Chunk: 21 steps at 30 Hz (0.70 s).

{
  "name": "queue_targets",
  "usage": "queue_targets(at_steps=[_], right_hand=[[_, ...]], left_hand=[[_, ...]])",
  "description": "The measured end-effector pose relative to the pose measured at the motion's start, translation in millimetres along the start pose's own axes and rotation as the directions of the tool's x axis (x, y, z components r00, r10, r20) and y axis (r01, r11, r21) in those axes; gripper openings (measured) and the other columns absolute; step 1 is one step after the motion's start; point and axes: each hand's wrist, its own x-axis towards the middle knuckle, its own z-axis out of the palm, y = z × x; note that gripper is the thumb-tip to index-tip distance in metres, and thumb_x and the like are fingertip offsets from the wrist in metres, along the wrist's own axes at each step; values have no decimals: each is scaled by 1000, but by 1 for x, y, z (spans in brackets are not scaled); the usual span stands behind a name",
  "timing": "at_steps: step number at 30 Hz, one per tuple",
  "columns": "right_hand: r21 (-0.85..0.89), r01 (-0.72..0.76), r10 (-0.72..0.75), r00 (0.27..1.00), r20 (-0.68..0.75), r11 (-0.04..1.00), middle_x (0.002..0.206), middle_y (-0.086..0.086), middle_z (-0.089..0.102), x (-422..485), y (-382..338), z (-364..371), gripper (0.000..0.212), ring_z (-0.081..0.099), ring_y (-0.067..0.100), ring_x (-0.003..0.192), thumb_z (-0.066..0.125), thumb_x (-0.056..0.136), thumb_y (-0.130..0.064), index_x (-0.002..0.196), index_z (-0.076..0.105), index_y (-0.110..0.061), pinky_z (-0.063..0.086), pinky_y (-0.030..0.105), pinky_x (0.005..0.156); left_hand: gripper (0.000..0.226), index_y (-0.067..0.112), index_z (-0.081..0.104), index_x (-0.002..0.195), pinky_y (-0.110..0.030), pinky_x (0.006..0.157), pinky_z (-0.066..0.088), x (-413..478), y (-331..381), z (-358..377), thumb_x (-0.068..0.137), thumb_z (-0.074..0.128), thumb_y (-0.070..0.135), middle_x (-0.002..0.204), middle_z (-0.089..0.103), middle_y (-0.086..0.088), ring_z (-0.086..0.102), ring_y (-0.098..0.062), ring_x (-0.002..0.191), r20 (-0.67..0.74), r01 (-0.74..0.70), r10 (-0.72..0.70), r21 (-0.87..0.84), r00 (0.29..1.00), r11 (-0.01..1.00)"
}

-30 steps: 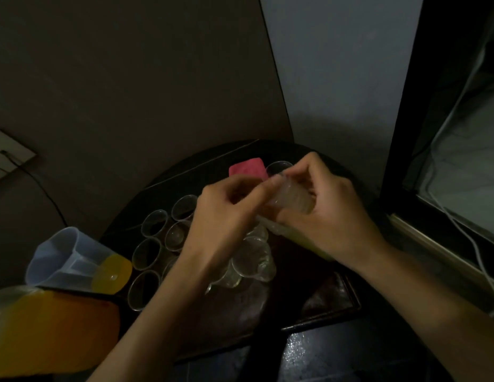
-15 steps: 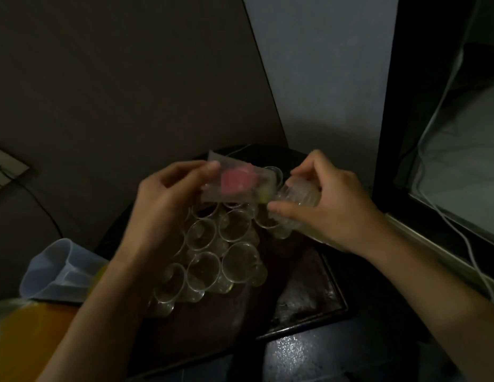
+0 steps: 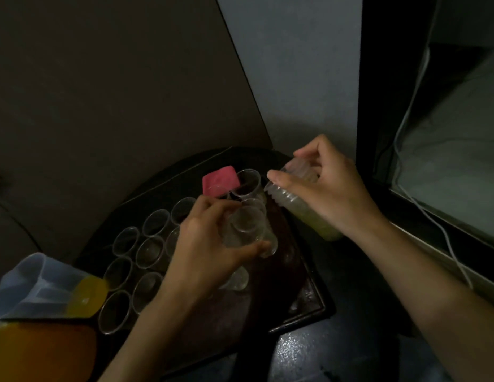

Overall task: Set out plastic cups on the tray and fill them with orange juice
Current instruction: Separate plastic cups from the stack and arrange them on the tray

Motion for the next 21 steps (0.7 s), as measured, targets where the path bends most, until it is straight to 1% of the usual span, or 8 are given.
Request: queue_targets(at_steps=[2,4,7,10,14,17,19,21], right_hand=[[14,-1,1,1000,-13,1000,112,-6,64,1,0,-1,82,61,4,106,62,58,-78,117,53,-22,49,20,84],[26,-9,9,1000,-19,1000,114,-7,62,1,1,-1,82,60,4,107,62,58,-78,117,52,-22,51,21,84],[28,-15,16,1000,-22,1000,116,-7,60,1,2,0,79,60,5,108,63,59,-78,116,51,-25,52,23,85],[37,-14,15,1000,-17,999,117,-7,60,2,2,1,77,59,4,107,64,60,-76,117,51,-25,52,21,82],[62,-8,10,999,-42,998,114,-10,59,1,0,1,73,58,-2,101,65,63,-72,117,51,-25,49,13,72],[82,6,2,995,-96,997,115,-9,59,2,0,1,72,58,-1,104,66,63,-70,115,52,-23,50,14,77],[85,11,-1,994,-108,996,115,-8,59,2,0,2,71,59,1,105,67,64,-69,115,52,-22,51,17,80],[85,15,-6,994,-106,996,114,-7,60,2,0,2,70,59,2,105,67,65,-68,115,51,-22,53,21,81]], left_hand=[[78,37,62,122,-17,88,50,-2,-2,11,55,71,76,117,50,21,51,6,106,25,-39,38,52,999,998],[75,32,64,124,-21,89,50,-3,-5,19,59,77,69,118,52,19,53,-1,108,40,-79,76,84,996,993],[73,31,63,126,-25,90,52,-5,-11,26,61,79,63,121,52,17,54,-7,110,57,-113,107,126,993,985],[74,24,65,124,-30,88,53,-7,-16,31,60,87,55,122,55,11,55,-13,109,60,-135,126,165,990,977],[77,23,65,125,-24,88,43,-11,-18,37,59,75,62,120,49,15,51,-12,109,82,-167,153,211,985,963],[78,22,66,126,-19,86,38,-12,-22,41,61,74,64,116,44,20,48,-9,108,100,-173,155,212,983,962],[78,22,66,125,-14,85,36,-12,-24,42,61,74,65,115,42,21,47,-8,107,98,-173,156,201,983,964],[78,22,67,124,-11,86,35,-11,-25,43,61,69,69,114,42,22,47,-7,107,83,-170,157,182,984,968]])
